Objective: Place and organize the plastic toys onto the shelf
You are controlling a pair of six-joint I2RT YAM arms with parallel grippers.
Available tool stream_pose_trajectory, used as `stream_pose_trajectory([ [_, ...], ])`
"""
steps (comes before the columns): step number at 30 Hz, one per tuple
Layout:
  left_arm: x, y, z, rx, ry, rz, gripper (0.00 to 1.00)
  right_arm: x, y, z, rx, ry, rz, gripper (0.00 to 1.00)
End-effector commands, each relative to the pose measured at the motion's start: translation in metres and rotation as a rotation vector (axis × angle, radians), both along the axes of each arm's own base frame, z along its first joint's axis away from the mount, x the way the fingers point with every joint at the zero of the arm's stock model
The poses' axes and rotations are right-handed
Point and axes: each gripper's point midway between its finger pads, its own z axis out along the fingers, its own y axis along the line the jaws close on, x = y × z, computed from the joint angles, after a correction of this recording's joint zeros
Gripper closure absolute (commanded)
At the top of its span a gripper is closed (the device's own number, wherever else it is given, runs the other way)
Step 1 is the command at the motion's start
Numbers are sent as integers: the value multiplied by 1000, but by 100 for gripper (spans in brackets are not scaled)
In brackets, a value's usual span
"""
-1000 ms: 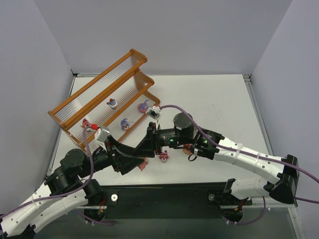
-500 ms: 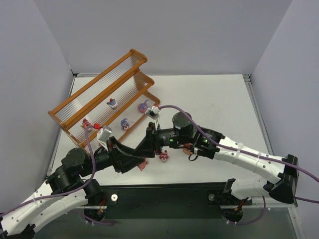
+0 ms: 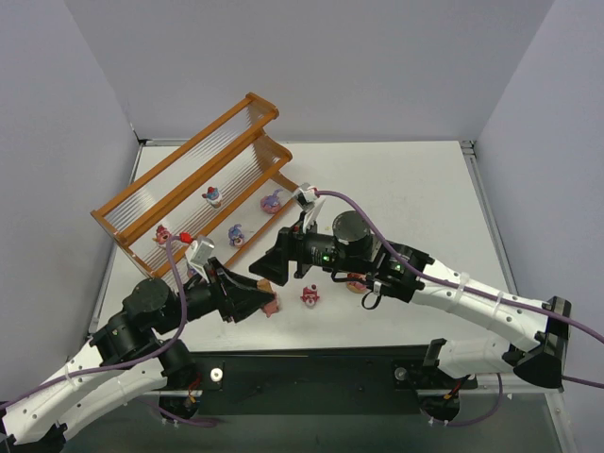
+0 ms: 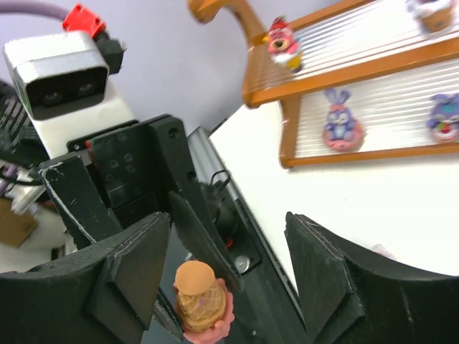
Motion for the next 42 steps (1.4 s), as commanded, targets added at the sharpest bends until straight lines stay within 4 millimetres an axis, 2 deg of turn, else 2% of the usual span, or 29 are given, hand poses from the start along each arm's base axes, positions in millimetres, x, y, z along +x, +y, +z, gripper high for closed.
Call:
stream_pose_trajectory([
  [1,11,8,25,-82,0,89,100,27,-27,44,87,-130,-200,32],
  [3,24,18,28,-108,28,182,100,29,-49,68,161,-215,-260,27],
  [7,37,37,51,-278,138,318,100,30,-90,84,236,-372,-360,22],
  [10,47,54,64,-422,214,409,100,27,-96,82,262,-407,-360,20],
  [13,55,67,71,-566,313,475,100,24,-89,78,267,-419,-335,20],
  [15,59,70,68,-661,400,487,100,21,-84,80,269,-432,-310,20],
  [17,65,73,60,-714,458,519,100,20,-73,74,241,-436,-290,20],
  [18,66,74,56,-737,487,523,100,14,-67,81,248,-445,-249,20],
  [20,69,76,54,-801,554,531,100,10,-52,71,206,-447,-209,20],
  [21,70,77,50,-812,573,536,100,6,-46,74,205,-457,-184,20],
  [23,71,78,43,-807,601,555,100,0,-30,63,161,-477,-140,20],
  [28,72,82,34,-850,667,568,100,2,-6,46,62,-518,-122,18],
  [36,72,88,23,-815,688,613,100,7,16,34,13,-511,-109,18],
  [42,71,90,23,-815,686,618,100,17,23,29,-23,-493,-146,19],
])
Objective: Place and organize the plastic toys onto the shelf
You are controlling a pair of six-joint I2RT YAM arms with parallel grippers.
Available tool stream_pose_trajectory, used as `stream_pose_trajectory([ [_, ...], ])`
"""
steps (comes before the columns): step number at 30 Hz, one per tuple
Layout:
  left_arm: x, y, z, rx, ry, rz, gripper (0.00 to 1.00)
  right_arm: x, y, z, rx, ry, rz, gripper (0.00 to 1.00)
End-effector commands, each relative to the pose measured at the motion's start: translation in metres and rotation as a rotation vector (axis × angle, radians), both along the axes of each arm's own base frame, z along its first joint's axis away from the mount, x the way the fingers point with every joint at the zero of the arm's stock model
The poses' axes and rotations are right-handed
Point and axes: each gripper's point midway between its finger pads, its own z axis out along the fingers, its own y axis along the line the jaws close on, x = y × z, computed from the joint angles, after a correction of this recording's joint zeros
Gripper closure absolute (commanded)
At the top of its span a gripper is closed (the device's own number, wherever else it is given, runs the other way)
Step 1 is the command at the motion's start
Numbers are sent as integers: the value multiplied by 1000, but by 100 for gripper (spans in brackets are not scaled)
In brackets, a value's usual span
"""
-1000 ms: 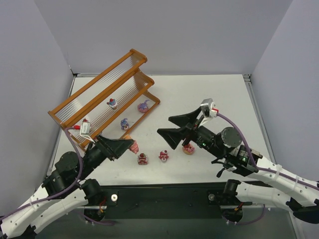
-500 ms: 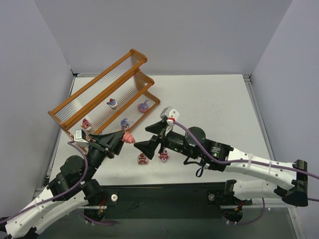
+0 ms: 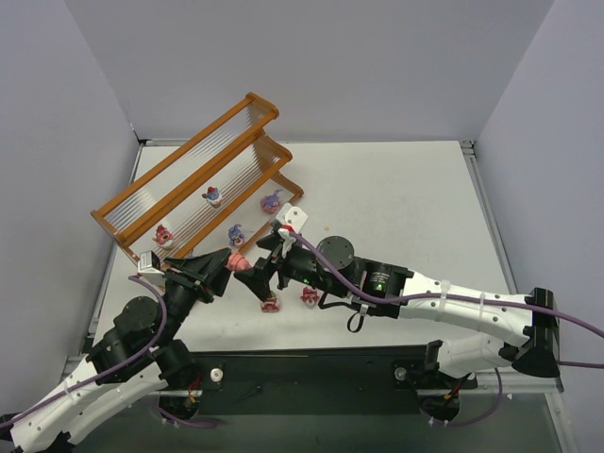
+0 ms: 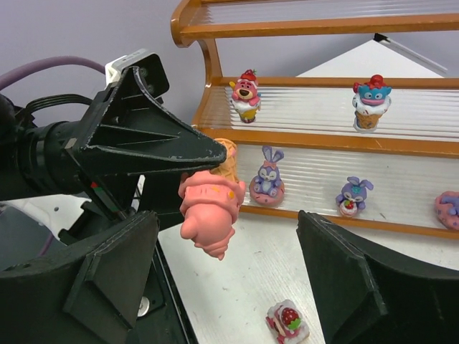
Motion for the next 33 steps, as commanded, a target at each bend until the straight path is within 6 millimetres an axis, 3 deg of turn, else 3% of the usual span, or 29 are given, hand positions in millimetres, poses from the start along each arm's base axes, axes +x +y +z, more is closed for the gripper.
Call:
stream_pose_trajectory([
  [1,1,13,11,-61,15,45,100,7,7,26,48,-29,-26,20],
  [8,0,15,10,-60,20,45,100,10,20,20,19,-14,-18,30],
  [20,0,17,10,-52,17,53,100,19,27,5,-42,7,-53,36],
  [23,-1,17,13,-53,10,52,100,18,29,6,-43,11,-46,55],
  [24,-1,17,12,-50,9,52,100,18,29,5,-52,14,-46,68],
  [28,-1,17,13,-40,3,49,100,18,28,4,-61,20,-49,99],
  [33,-2,17,12,-21,0,45,91,18,26,4,-60,24,-54,100],
])
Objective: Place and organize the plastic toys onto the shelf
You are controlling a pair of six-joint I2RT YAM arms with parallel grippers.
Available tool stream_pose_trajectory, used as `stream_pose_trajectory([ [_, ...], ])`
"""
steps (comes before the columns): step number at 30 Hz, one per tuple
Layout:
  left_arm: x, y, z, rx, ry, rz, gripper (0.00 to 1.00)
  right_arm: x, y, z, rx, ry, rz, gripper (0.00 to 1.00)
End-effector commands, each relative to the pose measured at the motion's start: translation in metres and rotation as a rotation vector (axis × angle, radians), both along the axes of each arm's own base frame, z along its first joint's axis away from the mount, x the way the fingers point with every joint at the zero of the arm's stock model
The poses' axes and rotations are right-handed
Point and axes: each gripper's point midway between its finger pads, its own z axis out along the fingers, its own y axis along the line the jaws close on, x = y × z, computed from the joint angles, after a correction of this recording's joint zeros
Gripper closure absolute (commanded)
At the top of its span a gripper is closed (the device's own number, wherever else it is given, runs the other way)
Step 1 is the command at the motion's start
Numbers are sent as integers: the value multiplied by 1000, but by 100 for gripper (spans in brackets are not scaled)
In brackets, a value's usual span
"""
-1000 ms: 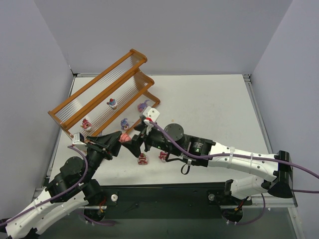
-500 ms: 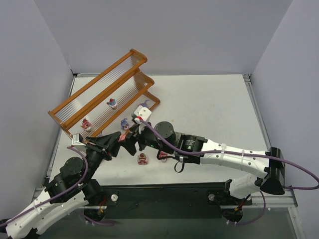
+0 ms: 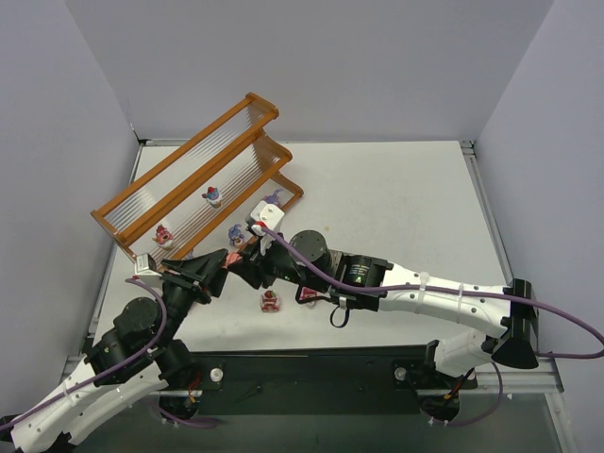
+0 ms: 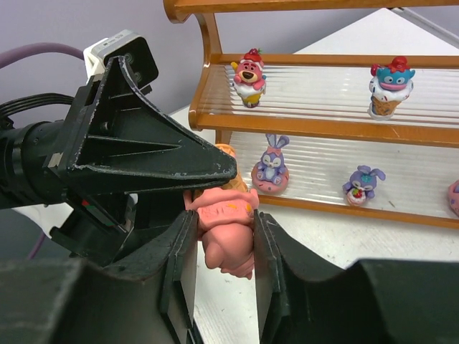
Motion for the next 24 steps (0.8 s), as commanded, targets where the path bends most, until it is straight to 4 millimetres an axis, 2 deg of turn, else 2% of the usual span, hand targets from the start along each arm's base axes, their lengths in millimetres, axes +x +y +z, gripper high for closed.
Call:
stream_pose_trajectory([
  [1,-6,9,21,-51,-19,3,90,10,-1,20,42,-19,-47,100],
  [6,-6,10,21,-43,-25,5,86,11,-3,24,50,-23,-55,100],
  [7,-6,10,21,-39,-25,5,79,11,-4,26,56,-22,-58,100],
  [10,-6,11,20,-24,-31,9,66,12,-5,29,63,-13,-68,100],
  [11,-7,11,21,-14,-41,8,58,12,-6,31,68,-7,-72,100],
  [13,-7,12,21,5,-53,10,52,12,-8,31,70,15,-82,100],
  [17,-7,11,20,57,-77,8,31,13,-15,36,73,55,-95,100],
  [21,-9,9,20,114,-104,-6,19,12,-21,36,67,97,-90,100],
  [24,-12,8,19,169,-129,-21,14,12,-26,39,78,120,-82,100],
])
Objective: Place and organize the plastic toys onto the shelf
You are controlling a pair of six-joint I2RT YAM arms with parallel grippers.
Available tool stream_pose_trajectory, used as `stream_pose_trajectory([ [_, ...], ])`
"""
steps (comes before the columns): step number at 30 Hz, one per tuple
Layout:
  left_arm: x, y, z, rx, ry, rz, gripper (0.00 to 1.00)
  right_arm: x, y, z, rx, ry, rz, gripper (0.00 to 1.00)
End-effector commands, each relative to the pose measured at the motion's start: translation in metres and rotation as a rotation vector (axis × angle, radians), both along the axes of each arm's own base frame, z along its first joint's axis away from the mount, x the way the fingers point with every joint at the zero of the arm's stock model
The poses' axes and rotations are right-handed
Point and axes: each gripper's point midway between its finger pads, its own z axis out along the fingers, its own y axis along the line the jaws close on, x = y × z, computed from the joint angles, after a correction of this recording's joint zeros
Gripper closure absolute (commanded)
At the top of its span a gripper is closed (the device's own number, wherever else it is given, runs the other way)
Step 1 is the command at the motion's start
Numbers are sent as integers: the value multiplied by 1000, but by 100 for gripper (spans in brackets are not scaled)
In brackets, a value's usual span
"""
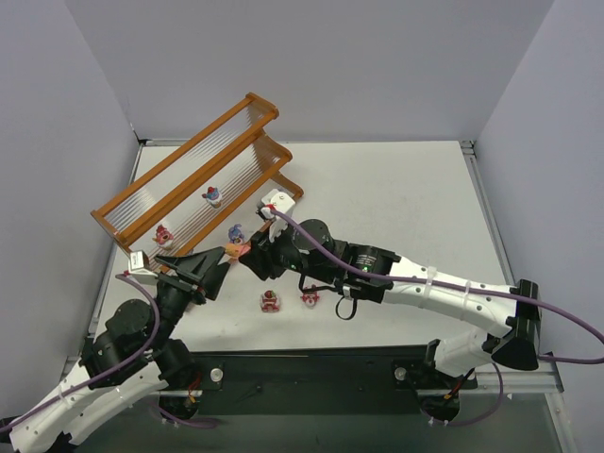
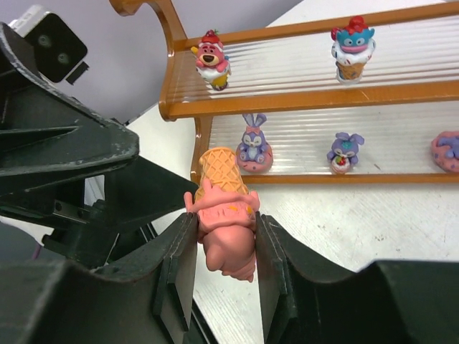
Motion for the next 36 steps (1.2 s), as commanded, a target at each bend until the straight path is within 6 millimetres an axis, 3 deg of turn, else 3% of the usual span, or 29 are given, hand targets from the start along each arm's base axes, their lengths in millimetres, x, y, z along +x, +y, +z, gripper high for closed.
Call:
stream_pose_trajectory([
  [1,-8,4,12,97,-70,-20,14,-4,-10,47,111,16,6,100],
  [6,-13,8,4,308,-157,-37,12,-11,-25,58,121,47,31,100],
  [11,-31,5,16,612,-379,-143,12,-26,-46,56,78,135,67,100],
  [13,-35,-4,10,747,-424,-220,12,-31,-48,56,70,161,94,100],
  [14,-43,-10,19,761,-464,-278,12,-36,-50,56,63,181,109,100],
  [16,-45,-27,8,868,-487,-383,12,-51,-47,56,59,218,183,100],
  [17,-54,-36,14,870,-534,-457,12,-54,-47,49,38,244,193,100],
  [19,-57,-47,6,936,-564,-541,12,-58,-47,44,21,266,211,100],
  [21,-73,-53,4,939,-622,-643,13,-60,-51,37,1,288,205,100],
  [28,-92,-32,6,1020,-720,-686,12,-66,-58,23,-38,335,212,100],
  [32,-115,-37,10,997,-834,-805,12,-78,-60,17,-52,380,253,100],
  [36,-118,-46,7,1035,-904,-876,12,-91,-62,10,-63,438,304,100],
])
